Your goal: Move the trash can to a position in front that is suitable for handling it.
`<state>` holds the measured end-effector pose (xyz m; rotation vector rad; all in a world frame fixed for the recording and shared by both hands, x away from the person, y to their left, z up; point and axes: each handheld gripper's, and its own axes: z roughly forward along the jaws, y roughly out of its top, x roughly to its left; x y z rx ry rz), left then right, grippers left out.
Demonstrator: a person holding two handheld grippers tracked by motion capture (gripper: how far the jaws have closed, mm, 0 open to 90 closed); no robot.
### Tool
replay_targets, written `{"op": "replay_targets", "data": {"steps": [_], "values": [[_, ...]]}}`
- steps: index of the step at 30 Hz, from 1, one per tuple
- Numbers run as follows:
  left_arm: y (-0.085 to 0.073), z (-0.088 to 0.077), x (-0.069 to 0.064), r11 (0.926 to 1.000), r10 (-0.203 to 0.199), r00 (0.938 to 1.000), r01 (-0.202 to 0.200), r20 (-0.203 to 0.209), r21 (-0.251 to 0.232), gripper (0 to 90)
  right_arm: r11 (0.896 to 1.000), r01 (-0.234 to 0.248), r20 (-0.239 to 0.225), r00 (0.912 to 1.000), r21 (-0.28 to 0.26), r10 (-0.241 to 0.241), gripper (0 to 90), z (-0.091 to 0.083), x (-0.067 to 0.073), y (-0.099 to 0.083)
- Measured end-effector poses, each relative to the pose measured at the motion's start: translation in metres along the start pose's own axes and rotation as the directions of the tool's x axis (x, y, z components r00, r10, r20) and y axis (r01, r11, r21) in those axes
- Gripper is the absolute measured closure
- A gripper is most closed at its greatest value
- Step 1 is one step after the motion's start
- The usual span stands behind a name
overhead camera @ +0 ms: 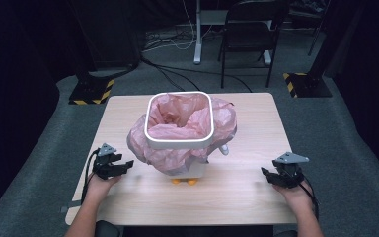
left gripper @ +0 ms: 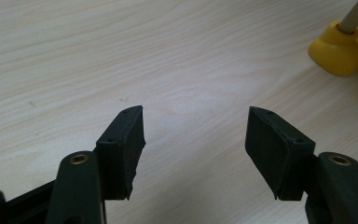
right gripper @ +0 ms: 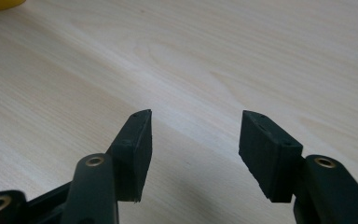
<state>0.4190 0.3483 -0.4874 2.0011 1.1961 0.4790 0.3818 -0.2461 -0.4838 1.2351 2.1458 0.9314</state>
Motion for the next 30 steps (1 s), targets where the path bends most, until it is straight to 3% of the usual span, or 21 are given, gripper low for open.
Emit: {"op": "replay_targets", "data": {"steps": [3, 8, 13, 22, 30], "values": [[0.002, -0.002, -0.002, 1.0, 0.009, 0.9999, -0.009, 0.009, -0.003, 37.0, 0.999, -0.002, 0.039, 0.9992, -0.043, 0.004, 42.9, -0.011, 0.002, 0.004], [0.006, -0.007, -0.008, 0.9994, 0.032, 0.9993, -0.031, 0.021, -0.017, 36.3, 0.997, -0.012, 0.047, 0.9988, -0.076, 0.015, 41.6, -0.021, 0.007, 0.009], [0.008, -0.009, -0.012, 0.9995, 0.023, 0.9993, -0.023, 0.03, -0.022, 36.1, 0.995, -0.026, 0.013, 0.9995, -0.101, 0.027, 39.9, -0.027, 0.013, 0.016], [0.01, -0.014, -0.01, 0.9994, -0.009, 0.9991, 0.01, 0.042, -0.032, 34.6, 0.995, -0.017, -0.035, 0.9993, -0.101, 0.013, 36.8, -0.028, 0.02, 0.021], [0.015, -0.022, -0.015, 0.9977, -0.005, 0.9982, 0.009, 0.06, -0.067, 33.9, 0.994, 0.022, -0.055, 0.9981, -0.109, -0.028, 36.6, -0.028, 0.032, 0.028]]}}
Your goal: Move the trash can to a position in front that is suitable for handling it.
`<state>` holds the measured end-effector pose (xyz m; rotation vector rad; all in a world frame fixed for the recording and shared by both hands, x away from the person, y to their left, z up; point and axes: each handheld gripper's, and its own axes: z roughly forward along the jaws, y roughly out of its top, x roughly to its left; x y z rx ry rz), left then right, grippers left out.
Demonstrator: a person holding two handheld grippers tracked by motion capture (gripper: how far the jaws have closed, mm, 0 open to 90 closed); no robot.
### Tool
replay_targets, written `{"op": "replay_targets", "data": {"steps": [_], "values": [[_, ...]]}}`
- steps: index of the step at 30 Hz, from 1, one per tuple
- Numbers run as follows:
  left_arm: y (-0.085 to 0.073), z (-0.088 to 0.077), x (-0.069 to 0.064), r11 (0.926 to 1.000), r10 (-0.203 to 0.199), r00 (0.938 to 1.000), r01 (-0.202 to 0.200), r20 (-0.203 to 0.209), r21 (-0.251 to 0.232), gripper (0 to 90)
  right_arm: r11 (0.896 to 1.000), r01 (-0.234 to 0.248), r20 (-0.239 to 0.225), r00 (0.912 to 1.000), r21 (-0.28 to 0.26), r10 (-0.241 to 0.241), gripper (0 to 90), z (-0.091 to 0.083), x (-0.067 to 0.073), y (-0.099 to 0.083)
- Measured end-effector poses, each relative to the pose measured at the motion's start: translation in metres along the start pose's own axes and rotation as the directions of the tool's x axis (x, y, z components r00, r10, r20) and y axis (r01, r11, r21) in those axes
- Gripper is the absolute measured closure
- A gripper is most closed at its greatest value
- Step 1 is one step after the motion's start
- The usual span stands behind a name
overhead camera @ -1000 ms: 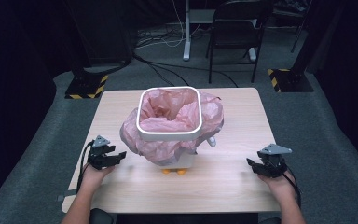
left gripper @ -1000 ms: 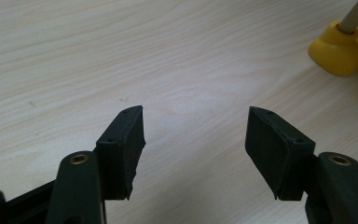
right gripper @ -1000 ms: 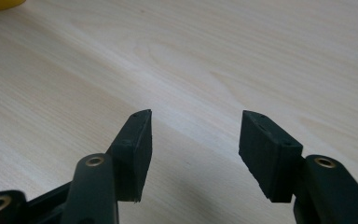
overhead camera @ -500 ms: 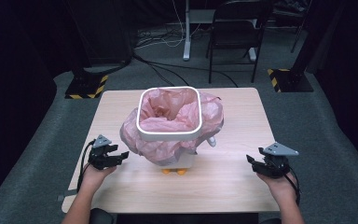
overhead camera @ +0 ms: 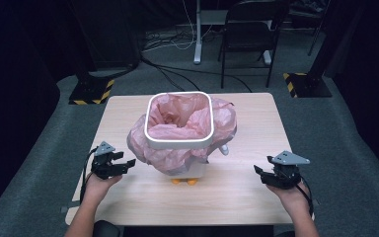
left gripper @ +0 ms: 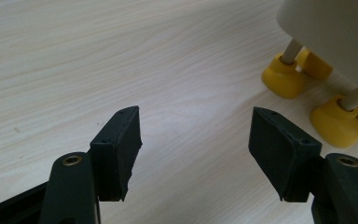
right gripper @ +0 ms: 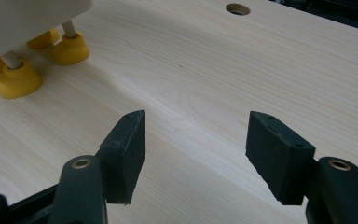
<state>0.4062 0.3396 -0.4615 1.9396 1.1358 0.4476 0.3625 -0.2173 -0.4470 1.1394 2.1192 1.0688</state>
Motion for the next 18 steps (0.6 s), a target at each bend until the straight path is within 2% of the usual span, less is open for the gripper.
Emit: {"op": "replay_targets", "data": {"steps": [3, 5, 18], "values": [[0.003, -0.002, -0.003, 0.9999, 0.012, 0.9999, -0.012, 0.002, -0.007, 33.5, 1.0, 0.012, -0.037, 0.9992, -0.012, -0.013, 36.5, -0.001, 0.005, 0.004], [0.005, -0.005, -0.006, 0.9997, 0.016, 0.9998, -0.016, 0.01, -0.016, 33.4, 1.0, 0.019, -0.044, 0.9988, -0.019, -0.02, 36.5, -0.001, 0.007, 0.006], [0.013, -0.014, -0.015, 0.9982, 0.048, 0.9986, -0.047, 0.021, -0.037, 33.2, 0.999, 0.037, -0.049, 0.9981, -0.023, -0.038, 36.4, -0.001, 0.013, 0.012]]}}
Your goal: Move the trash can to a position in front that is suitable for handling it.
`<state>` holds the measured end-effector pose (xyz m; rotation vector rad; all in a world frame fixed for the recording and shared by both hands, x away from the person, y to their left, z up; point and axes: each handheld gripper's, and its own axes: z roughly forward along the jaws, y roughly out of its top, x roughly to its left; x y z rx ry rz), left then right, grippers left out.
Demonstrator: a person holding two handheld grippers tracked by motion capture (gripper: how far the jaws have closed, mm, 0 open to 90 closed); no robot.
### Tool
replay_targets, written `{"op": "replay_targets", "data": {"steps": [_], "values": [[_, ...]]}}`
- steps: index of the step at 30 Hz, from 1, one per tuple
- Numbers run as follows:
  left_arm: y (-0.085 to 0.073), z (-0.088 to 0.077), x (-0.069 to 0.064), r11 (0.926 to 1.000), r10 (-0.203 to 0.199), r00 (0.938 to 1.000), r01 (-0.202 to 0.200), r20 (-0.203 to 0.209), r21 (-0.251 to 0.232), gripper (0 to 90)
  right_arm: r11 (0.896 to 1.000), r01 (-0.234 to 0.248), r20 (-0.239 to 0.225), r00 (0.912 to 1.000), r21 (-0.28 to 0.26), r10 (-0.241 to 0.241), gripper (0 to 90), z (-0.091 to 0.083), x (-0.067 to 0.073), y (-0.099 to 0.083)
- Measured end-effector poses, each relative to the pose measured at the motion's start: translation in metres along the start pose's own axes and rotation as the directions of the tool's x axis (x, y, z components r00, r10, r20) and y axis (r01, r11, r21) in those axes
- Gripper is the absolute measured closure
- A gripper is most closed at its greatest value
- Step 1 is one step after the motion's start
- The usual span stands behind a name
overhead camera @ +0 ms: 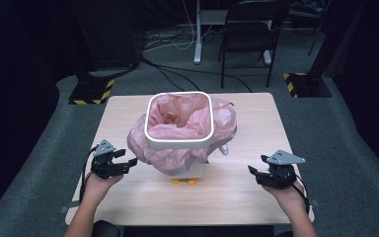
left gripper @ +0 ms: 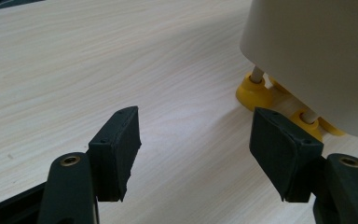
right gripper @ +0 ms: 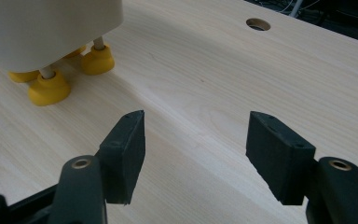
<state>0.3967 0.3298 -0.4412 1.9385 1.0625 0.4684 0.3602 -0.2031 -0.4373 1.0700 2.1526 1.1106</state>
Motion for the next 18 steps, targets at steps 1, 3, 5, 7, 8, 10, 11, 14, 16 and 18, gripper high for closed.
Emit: {"op": "replay_targets", "data": {"steps": [1, 3, 5, 7, 8, 10, 11, 14, 16, 18], "values": [[0.0, -0.001, -0.001, 1.0, 0.0, 1.0, 0.0, 0.0, -0.006, 33.2, 1.0, 0.0, 0.0, 1.0, 0.0, 0.0, 36.4, 0.0, 0.0, 0.0], [0.002, -0.002, -0.002, 0.9999, 0.002, 1.0, -0.002, 0.003, -0.011, 33.2, 1.0, 0.001, -0.001, 1.0, -0.003, -0.001, 36.3, 0.0, 0.001, 0.001], [0.003, -0.003, -0.002, 0.9999, 0.004, 1.0, -0.004, 0.004, -0.012, 33.2, 1.0, 0.005, -0.002, 1.0, -0.005, -0.005, 36.1, -0.001, 0.002, 0.003], [0.004, -0.005, -0.004, 0.9998, 0.011, 0.9999, -0.011, 0.008, -0.014, 33.2, 1.0, 0.007, -0.006, 1.0, -0.006, -0.007, 36.0, -0.001, 0.003, 0.004], [0.004, -0.005, -0.004, 0.9998, 0.011, 0.9999, -0.011, 0.008, -0.014, 33.2, 1.0, 0.007, -0.006, 1.0, -0.006, -0.007, 36.0, -0.001, 0.003, 0.004], [0.006, -0.007, -0.006, 0.9997, 0.014, 0.9998, -0.014, 0.013, -0.021, 33.2, 1.0, 0.013, -0.01, 0.9999, -0.009, -0.013, 35.5, -0.001, 0.006, 0.007], [0.007, -0.007, -0.007, 0.9996, 0.015, 0.9998, -0.015, 0.014, -0.024, 33.2, 1.0, 0.017, -0.012, 0.9998, -0.012, -0.017, 35.3, -0.001, 0.007, 0.007], [0.009, -0.008, -0.009, 0.9994, 0.02, 0.9996, -0.019, 0.02, -0.028, 33.2, 1.0, 0.021, -0.019, 0.9996, -0.013, -0.021, 34.8, -0.001, 0.01, 0.01], [0.01, -0.01, -0.011, 0.9992, 0.026, 0.9993, -0.025, 0.025, -0.03, 33.2, 1.0, 0.025, -0.022, 0.9994, -0.015, -0.025, 34.7, -0.002, 0.011, 0.011], [0.012, -0.011, -0.013, 0.999, 0.03, 0.9991, -0.029, 0.03, -0.034, 33.2, 0.999, 0.029, -0.03, 0.9991, -0.018, -0.03, 34.6, -0.002, 0.013, 0.014]]}}
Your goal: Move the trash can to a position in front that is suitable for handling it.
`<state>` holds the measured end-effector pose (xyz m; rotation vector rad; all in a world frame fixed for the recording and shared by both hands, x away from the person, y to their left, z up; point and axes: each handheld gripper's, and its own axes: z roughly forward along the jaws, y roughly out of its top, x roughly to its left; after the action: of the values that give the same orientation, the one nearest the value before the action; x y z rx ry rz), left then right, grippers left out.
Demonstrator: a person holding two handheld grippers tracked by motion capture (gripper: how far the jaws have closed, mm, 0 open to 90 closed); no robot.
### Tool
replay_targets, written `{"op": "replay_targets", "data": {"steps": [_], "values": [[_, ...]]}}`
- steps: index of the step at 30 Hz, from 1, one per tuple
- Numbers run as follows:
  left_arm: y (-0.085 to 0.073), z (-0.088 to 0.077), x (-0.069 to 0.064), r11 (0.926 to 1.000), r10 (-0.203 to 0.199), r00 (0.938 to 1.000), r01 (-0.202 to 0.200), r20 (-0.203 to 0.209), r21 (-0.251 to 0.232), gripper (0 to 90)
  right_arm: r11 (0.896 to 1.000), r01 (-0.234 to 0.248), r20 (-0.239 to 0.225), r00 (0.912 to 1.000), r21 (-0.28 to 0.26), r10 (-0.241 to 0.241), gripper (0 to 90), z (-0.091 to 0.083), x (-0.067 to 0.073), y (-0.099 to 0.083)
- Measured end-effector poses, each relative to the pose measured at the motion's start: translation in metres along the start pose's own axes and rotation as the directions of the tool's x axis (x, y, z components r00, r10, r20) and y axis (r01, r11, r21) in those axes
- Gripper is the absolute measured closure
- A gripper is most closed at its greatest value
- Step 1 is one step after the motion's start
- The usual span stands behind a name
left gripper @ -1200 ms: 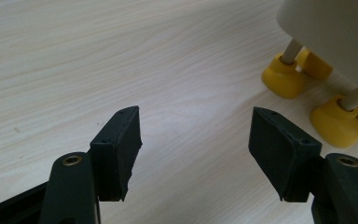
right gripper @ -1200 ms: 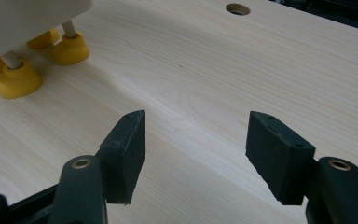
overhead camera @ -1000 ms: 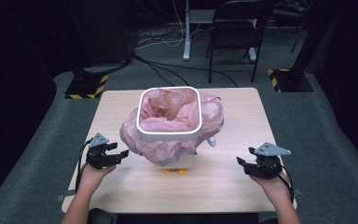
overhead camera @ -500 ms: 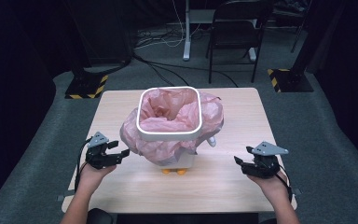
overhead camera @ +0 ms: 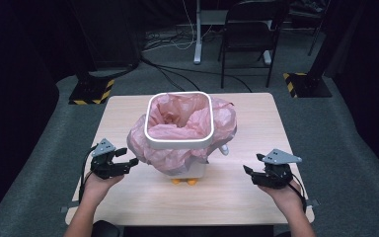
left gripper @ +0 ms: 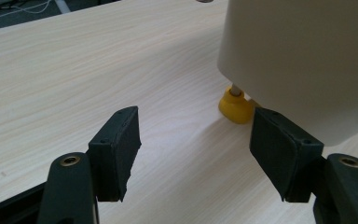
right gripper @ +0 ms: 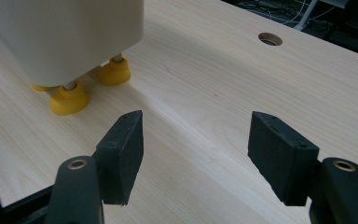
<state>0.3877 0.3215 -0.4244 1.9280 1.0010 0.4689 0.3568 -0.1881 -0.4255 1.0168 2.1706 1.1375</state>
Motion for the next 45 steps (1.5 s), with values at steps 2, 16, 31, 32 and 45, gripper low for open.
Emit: {"op": "replay_targets", "data": {"steps": [2, 16, 31, 32, 45], "values": [[0.002, -0.002, -0.003, 1.0, 0.008, 0.9999, -0.008, 0.005, -0.002, 33.1, 1.0, 0.002, -0.009, 1.0, -0.007, -0.002, 34.3, -0.001, 0.003, 0.003], [0.016, -0.011, -0.019, 0.9989, 0.041, 0.9981, -0.04, 0.045, -0.025, 33.5, 0.999, 0.027, -0.035, 0.999, -0.016, -0.028, 33.7, -0.001, 0.012, 0.012], [0.034, -0.008, -0.03, 0.9968, 0.076, 0.9951, -0.074, 0.064, -0.031, 33.7, 0.999, 0.032, -0.063, 0.9974, -0.03, -0.034, 33.2, -0.001, 0.017, 0.021], [0.035, -0.008, -0.03, 0.9968, 0.075, 0.9949, -0.072, 0.068, -0.033, 33.7, 0.999, 0.031, -0.066, 0.9973, -0.03, -0.033, 33.2, -0.001, 0.017, 0.022], [0.044, -0.007, -0.033, 0.9964, 0.082, 0.9926, -0.079, 0.09, -0.028, 32.7, 0.998, 0.035, -0.084, 0.9957, -0.043, -0.038, 32.2, -0.002, 0.019, 0.034]]}}
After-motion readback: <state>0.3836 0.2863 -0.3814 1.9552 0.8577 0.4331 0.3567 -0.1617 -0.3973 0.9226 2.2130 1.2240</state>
